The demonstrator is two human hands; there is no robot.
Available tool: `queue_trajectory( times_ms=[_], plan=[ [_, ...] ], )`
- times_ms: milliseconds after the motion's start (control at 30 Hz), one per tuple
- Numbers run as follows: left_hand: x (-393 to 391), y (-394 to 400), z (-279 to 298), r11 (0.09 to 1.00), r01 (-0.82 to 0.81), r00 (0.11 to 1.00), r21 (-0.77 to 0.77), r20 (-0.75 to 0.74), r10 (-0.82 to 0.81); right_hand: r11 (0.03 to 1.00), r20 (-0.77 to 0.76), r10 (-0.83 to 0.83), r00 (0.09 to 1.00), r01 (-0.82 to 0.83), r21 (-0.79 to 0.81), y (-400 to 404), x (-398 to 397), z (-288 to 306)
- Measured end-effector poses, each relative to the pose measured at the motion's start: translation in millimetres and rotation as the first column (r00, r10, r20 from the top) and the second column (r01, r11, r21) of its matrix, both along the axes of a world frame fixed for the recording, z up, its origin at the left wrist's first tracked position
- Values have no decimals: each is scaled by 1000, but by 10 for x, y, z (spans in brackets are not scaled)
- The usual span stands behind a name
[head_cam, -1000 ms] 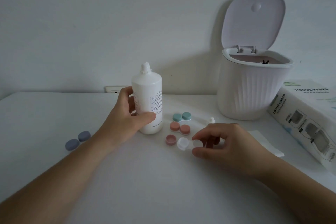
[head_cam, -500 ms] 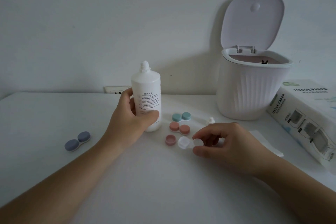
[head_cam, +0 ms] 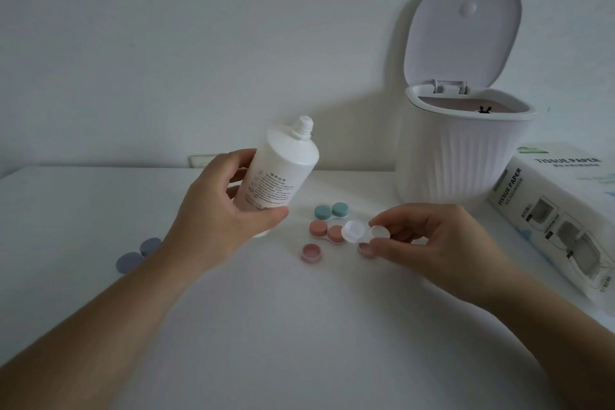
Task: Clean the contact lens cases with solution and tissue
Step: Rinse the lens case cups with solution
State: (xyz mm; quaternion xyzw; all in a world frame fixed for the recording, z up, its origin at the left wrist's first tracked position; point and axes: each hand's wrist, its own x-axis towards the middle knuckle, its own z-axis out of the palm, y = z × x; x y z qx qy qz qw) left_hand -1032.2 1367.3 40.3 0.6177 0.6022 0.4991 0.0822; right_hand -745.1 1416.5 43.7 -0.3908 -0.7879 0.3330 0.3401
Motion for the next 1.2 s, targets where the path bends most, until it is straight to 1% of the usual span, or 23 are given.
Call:
queue_trajectory(
  times_ms=[167,333,533,800,1000,1200],
  plan=[
    [-57,-64,57,996,85,970,25,-232,-77,1000,-60,-11,998,12,25,-35,11,48],
    [-109,-63,74,993,108,929,45,-359,-84,998,-109,20,994,-14,57,-44,21,55],
    [-116,-58,85,991,103,878,90,-476,-48,994,-77,60,995,-52,94,-66,18,50],
    [-77,-60,105,988,108,850,114,-526,-32,988,-34,94,995,-89,122,-74,13,40],
    [-46,-71,120,989,104,837,103,-547,-31,986,-48,82,996,-73,153,-82,-8,16],
    [-20,-55,125,979,140,807,148,-590,-26,985,-48,71,996,-63,163,-91,-20,17]
  ],
)
